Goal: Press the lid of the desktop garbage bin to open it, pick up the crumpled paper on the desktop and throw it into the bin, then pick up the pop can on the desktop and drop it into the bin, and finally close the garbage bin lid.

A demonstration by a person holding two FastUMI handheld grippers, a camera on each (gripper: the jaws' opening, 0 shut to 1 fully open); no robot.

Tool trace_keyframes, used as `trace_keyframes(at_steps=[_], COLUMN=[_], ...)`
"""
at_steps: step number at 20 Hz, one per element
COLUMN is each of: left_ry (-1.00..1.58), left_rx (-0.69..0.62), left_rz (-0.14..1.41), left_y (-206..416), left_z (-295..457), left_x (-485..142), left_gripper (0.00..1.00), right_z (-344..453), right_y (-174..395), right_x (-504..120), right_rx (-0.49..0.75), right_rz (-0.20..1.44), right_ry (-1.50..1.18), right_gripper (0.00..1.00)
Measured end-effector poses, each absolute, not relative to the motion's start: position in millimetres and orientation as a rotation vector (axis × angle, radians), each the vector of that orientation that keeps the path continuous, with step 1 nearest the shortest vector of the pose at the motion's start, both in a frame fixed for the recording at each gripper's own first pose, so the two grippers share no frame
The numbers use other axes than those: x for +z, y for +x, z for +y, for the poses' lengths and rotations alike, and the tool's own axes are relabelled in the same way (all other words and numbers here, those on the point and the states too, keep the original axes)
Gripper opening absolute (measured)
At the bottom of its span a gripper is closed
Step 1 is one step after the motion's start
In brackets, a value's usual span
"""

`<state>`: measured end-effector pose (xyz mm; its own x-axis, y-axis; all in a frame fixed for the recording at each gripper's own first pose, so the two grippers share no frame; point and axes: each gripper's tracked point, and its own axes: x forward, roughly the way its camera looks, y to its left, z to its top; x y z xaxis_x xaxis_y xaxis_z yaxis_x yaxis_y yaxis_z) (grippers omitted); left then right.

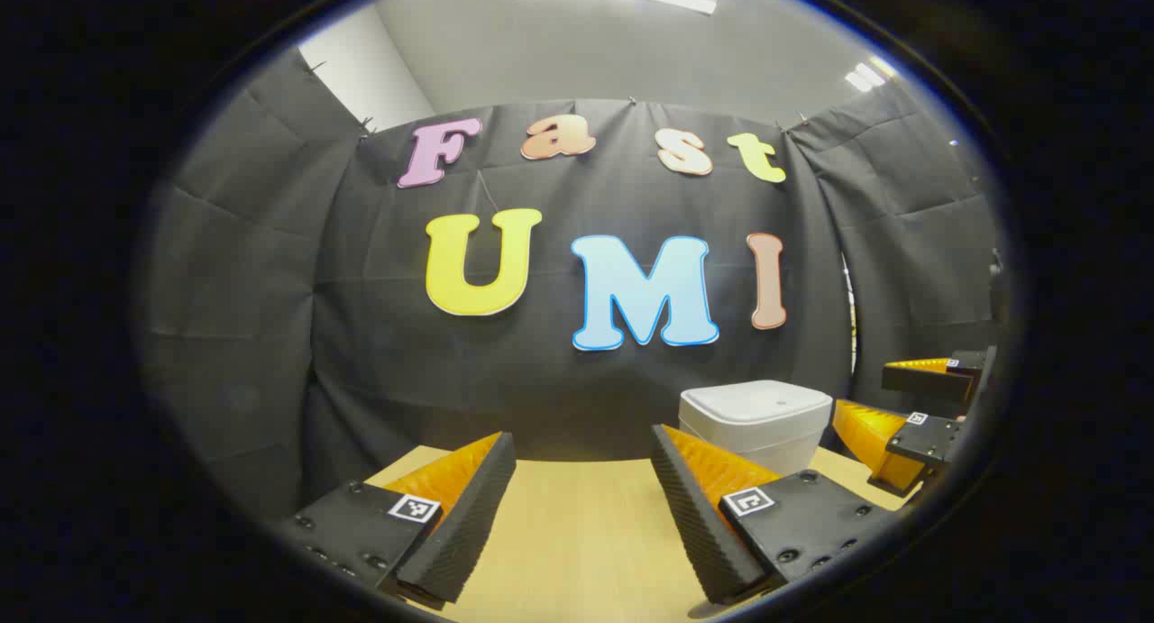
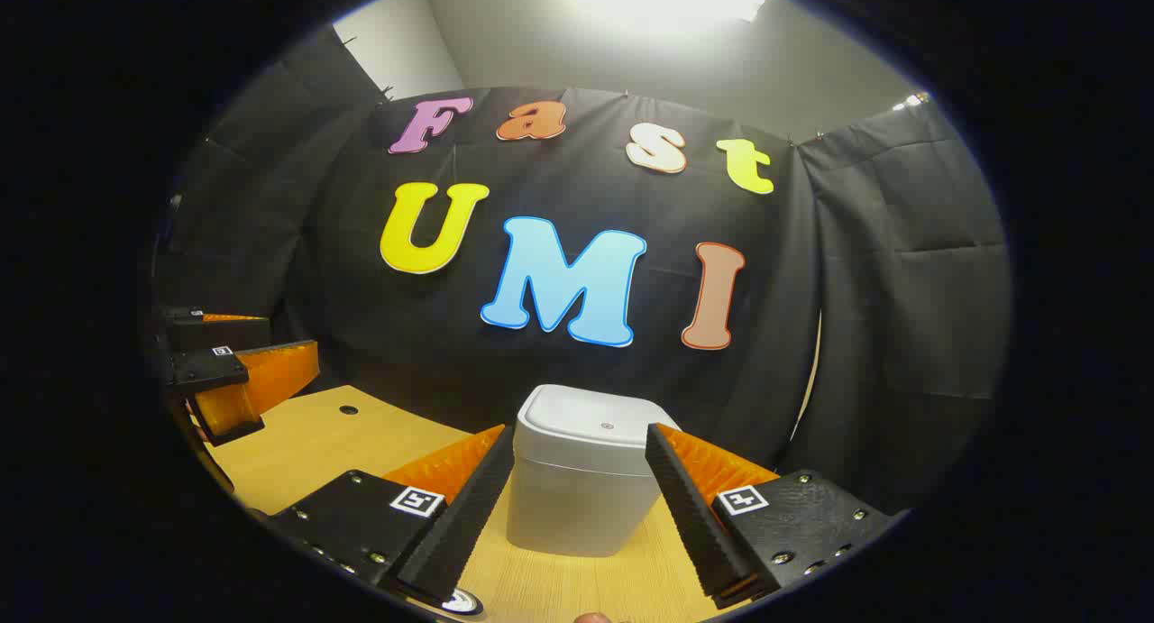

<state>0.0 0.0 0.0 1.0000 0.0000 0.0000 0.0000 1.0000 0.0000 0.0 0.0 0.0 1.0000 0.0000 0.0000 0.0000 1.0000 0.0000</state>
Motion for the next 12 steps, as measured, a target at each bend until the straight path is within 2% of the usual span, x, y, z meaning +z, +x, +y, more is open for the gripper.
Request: trace_keyframes(at_steps=[12], left_ry=[0.007], left_rx=[0.002], left_rz=[0.022], left_y=[2.7], left_z=[2.6], left_x=[-8.0], left_gripper=[1.00], right_z=[2.1], right_y=[5.2], right_x=[-4.3], right_rx=[0.014], right_rz=[0.011], right_ry=[0.025], right_gripper=[0.94])
